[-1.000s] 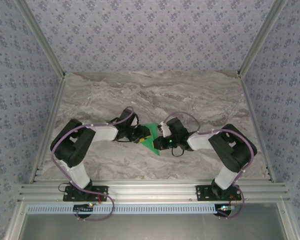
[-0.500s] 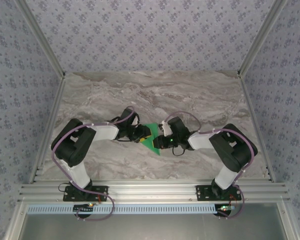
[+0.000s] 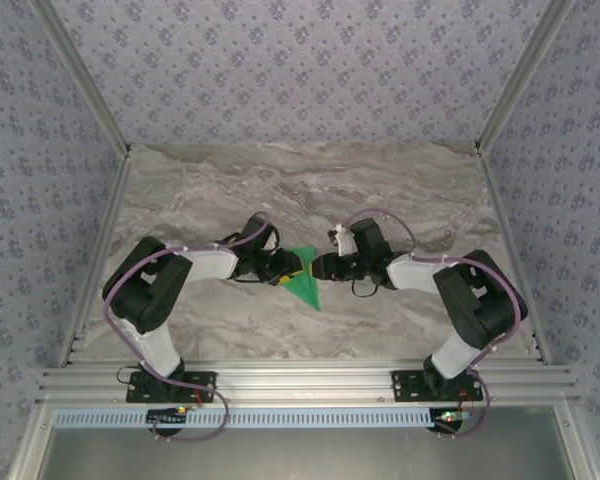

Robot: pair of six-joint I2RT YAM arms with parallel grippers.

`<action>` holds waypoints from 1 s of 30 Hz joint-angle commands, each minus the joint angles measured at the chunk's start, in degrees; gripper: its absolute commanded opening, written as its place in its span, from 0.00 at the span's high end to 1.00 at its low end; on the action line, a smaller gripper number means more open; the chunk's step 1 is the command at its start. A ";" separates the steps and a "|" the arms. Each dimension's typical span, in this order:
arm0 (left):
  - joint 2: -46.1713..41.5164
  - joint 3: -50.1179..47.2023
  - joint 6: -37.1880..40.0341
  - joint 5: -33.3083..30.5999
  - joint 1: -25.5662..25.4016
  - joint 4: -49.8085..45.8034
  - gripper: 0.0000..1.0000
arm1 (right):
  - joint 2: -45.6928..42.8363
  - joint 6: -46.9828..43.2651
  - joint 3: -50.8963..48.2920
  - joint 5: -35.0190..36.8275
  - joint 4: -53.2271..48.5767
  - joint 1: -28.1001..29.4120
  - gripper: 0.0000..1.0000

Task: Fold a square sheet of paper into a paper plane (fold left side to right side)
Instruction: Fourth fold the wing at the center of the table.

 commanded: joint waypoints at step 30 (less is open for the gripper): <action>1.20 0.69 1.36 -1.94 -0.35 -3.22 0.63 | 6.14 -1.76 5.48 1.52 -8.23 0.28 0.93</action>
